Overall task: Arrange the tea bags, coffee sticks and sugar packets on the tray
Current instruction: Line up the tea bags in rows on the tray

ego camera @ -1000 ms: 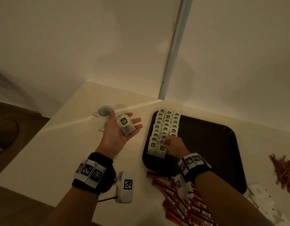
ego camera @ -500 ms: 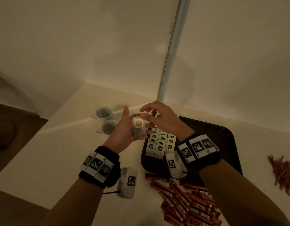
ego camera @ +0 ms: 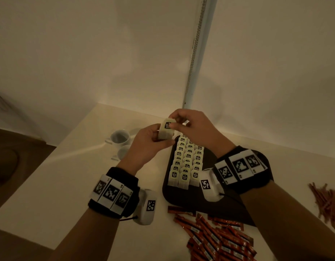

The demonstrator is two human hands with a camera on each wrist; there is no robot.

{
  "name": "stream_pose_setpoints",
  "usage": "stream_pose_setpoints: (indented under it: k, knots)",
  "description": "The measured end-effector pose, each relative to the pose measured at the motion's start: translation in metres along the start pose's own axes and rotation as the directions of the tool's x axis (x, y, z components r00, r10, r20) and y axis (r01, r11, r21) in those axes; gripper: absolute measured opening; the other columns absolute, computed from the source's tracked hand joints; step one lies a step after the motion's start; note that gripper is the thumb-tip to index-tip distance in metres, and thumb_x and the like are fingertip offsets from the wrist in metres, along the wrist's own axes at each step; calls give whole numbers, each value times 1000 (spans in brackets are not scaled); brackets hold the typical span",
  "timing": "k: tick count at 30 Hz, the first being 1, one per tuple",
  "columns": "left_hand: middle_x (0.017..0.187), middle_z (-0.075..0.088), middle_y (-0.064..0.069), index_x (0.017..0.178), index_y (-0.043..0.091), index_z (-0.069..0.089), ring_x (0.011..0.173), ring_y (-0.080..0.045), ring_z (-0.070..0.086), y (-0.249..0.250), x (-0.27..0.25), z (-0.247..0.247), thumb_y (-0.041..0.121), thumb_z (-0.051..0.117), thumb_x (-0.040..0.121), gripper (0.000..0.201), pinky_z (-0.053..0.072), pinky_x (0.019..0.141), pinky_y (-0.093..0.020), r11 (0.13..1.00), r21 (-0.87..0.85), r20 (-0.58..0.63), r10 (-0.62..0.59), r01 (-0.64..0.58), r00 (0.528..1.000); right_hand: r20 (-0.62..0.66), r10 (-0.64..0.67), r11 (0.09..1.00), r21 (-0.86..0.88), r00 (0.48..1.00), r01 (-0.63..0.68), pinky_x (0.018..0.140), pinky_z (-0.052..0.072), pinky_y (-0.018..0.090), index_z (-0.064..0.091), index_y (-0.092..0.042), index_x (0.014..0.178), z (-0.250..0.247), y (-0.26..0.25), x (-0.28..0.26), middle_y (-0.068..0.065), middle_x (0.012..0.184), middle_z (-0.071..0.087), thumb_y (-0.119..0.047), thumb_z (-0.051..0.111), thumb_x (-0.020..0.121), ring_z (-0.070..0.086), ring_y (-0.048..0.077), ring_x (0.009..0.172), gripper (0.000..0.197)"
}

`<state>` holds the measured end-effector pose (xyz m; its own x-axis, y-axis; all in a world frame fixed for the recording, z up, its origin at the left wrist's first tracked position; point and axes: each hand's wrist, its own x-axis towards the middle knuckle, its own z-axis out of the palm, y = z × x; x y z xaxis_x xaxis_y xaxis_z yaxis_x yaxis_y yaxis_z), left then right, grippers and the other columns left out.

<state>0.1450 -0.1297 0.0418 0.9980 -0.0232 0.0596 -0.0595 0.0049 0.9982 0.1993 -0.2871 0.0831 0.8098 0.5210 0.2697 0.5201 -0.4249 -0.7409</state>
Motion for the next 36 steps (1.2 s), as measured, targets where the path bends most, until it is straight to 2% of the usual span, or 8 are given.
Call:
stream_pose_setpoints:
  k: [3, 7, 10, 15, 20, 25, 29, 36]
  knots:
    - [82, 73, 12, 97, 17, 67, 80, -3, 68, 3, 1, 1, -5, 71, 77, 30, 50, 73, -15, 998, -17, -75, 63, -65, 995, -33, 66, 985, 164, 997, -60, 68, 45, 13, 64, -15, 91, -7, -4, 3, 5, 80, 64, -12, 64, 87, 56, 2, 70, 5]
    - [83, 73, -1, 94, 13, 69, 84, -16, 65, 9, -2, 7, -3, 68, 81, 21, 53, 74, -22, 985, -114, -183, 104, -126, 978, -15, 109, 914, 394, 994, -95, 67, 51, 23, 60, -17, 93, -17, -12, 2, 1, 81, 64, -2, 61, 88, 63, 11, 71, 16]
    - [85, 73, -2, 107, 12, 65, 83, -14, 66, 10, -4, 12, 0, 65, 83, 26, 55, 75, -24, 971, -197, -197, 94, -133, 976, -29, 93, 943, 324, 995, -79, 67, 54, 24, 60, -20, 97, -21, -17, 2, 0, 79, 65, -5, 59, 90, 63, 13, 70, 17]
    - [84, 74, 3, 99, 13, 66, 82, -8, 68, 2, -9, 20, 19, 65, 77, 23, 52, 76, -22, 943, -314, -119, 79, -113, 990, -67, 39, 998, 51, 997, -35, 66, 53, 25, 67, -24, 90, -24, -26, 2, -4, 83, 69, -18, 63, 89, 65, 13, 73, 7]
    - [82, 74, 3, 95, 10, 66, 80, -8, 68, -3, -14, 27, 18, 64, 76, 21, 52, 74, -19, 924, -373, -106, 52, -88, 993, -78, -11, 999, -42, 997, 7, 64, 45, 9, 70, -20, 88, -24, -33, -2, -14, 74, 64, -20, 67, 86, 57, -1, 66, 4]
    - [91, 74, 4, 99, 14, 66, 87, -9, 68, -9, -21, 27, 9, 62, 84, 16, 51, 75, -21, 951, -306, -82, 16, -40, 997, -87, -4, 998, -60, 996, -1, 68, 42, 6, 70, -21, 89, -22, -24, -13, -14, 77, 65, -21, 66, 86, 57, -4, 69, 5]
    - [113, 69, 2, 115, 22, 60, 105, -17, 65, -28, -38, 5, 10, 62, 87, 30, 53, 86, -29, 992, -102, -57, -75, 69, 996, -42, 156, 982, -102, 987, -160, 66, 42, 5, 68, -21, 93, -17, 10, -42, -17, 80, 62, -18, 64, 87, 55, -7, 67, 8]
    - [86, 73, -3, 100, 10, 67, 77, -15, 66, -77, -98, -57, 5, 57, 92, 14, 51, 74, -28, 968, 74, -217, -219, 240, 951, 197, 573, 806, -311, 795, -504, 65, 43, 10, 62, -11, 110, 17, 105, -110, 3, 109, 62, -14, 55, 93, 52, -1, 77, 19]
